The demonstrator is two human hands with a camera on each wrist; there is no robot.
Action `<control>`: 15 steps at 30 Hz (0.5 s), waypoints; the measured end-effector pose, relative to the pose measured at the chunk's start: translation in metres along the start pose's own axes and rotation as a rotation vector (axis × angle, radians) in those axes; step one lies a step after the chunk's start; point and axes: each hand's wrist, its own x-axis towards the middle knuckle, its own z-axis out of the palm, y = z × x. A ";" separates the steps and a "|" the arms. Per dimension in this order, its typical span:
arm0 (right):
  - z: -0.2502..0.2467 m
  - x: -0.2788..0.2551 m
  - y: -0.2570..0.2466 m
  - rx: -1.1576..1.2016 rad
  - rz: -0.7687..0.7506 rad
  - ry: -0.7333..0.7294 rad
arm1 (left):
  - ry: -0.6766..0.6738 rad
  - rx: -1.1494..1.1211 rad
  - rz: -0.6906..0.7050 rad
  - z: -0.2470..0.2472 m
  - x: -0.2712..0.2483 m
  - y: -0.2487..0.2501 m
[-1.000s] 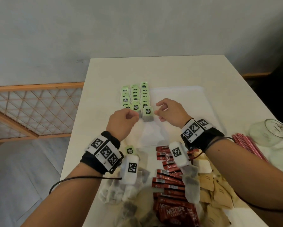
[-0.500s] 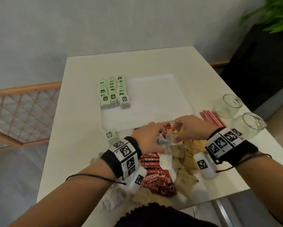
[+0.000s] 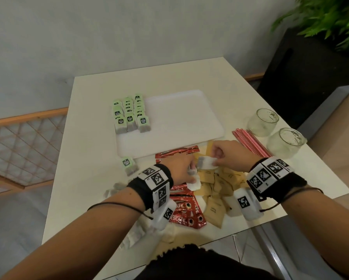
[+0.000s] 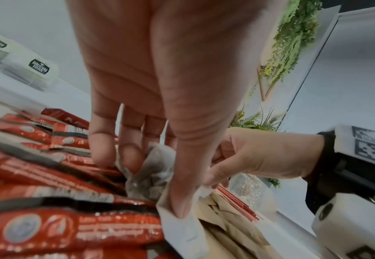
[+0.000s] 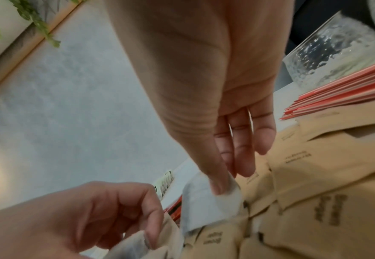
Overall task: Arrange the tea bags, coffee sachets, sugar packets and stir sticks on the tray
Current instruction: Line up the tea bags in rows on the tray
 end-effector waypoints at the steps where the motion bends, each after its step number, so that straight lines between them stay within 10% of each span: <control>1: -0.002 -0.003 -0.001 0.027 -0.012 0.006 | 0.015 -0.023 -0.003 0.000 0.000 -0.001; 8: -0.029 -0.023 -0.021 0.136 -0.149 0.030 | 0.035 -0.014 -0.056 -0.010 -0.006 -0.012; 15: -0.031 -0.031 -0.051 0.307 -0.301 -0.221 | 0.108 -0.537 -0.178 -0.013 -0.018 -0.013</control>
